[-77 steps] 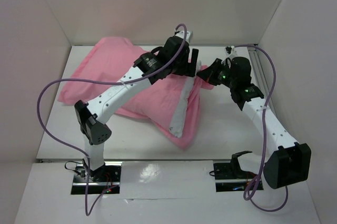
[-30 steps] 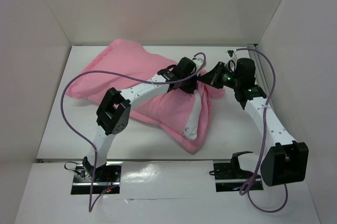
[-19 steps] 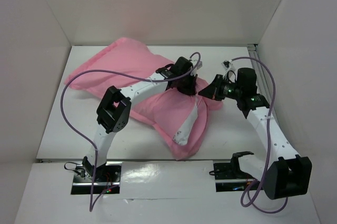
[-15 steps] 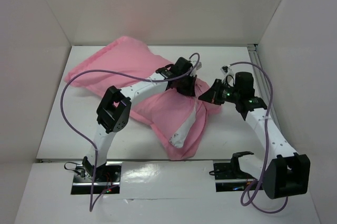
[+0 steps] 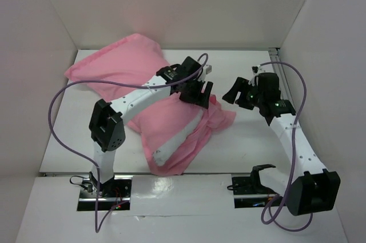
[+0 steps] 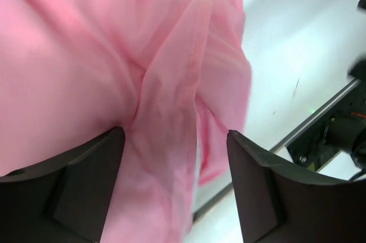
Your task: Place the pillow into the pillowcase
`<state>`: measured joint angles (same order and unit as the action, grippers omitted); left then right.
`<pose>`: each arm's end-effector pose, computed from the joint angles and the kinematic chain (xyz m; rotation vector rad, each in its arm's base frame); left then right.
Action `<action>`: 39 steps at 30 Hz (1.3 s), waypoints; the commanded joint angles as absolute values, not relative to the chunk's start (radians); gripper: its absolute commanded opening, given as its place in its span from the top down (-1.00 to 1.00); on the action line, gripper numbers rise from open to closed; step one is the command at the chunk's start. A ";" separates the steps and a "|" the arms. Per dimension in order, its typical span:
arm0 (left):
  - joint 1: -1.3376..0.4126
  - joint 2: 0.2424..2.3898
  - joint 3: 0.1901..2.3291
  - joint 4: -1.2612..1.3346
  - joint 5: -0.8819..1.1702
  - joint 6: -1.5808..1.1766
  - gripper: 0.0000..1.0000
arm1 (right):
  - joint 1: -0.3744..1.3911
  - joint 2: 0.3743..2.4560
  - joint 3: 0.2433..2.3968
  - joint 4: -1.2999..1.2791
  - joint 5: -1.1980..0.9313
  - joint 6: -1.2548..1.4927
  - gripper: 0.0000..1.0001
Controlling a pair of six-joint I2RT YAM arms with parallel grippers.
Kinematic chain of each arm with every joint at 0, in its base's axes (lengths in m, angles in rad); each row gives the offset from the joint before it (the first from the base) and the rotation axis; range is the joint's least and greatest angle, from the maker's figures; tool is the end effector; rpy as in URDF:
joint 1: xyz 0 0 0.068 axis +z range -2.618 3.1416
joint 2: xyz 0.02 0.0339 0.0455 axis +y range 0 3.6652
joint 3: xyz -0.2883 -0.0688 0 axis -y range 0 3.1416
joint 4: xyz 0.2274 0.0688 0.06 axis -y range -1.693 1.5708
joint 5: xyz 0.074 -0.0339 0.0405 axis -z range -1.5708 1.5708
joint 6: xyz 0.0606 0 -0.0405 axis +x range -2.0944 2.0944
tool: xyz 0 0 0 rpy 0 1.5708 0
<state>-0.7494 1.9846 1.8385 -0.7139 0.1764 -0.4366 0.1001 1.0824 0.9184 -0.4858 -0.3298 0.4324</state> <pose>0.3272 -0.3190 0.3024 0.4806 2.5099 -0.7171 0.2204 0.0419 0.3107 0.1891 2.2518 0.6555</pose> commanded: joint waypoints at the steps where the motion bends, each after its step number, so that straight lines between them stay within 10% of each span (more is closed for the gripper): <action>1: -0.755 1.881 1.896 -0.891 0.069 -0.388 -0.71 | 0.095 1.032 0.971 -0.580 -0.255 0.420 -0.49; 9: -0.877 1.694 1.743 -1.014 -0.197 -0.406 -0.76 | 0.095 0.971 0.904 -0.653 -0.284 0.420 -0.52; 19: -1.087 1.482 1.365 -1.144 -0.485 -0.662 -0.98 | 0.104 0.913 0.772 -0.635 -0.325 0.455 -1.00; 29: -1.088 1.532 1.194 -0.956 -0.514 -0.704 -1.00 | 0.254 0.888 0.689 -0.490 -0.201 0.567 -0.94; 32: -1.059 1.601 1.219 -0.865 -0.503 -0.651 -0.20 | 0.328 0.888 0.666 -0.443 -0.137 0.638 -0.83; 33: -1.043 1.621 1.247 -0.865 -0.503 -0.650 0.97 | 0.343 0.900 0.666 -0.443 -0.102 0.638 -0.89; 39: -0.925 1.706 1.558 -0.838 -0.371 -0.557 1.00 | 0.416 0.931 0.681 -0.436 -0.025 0.719 -0.84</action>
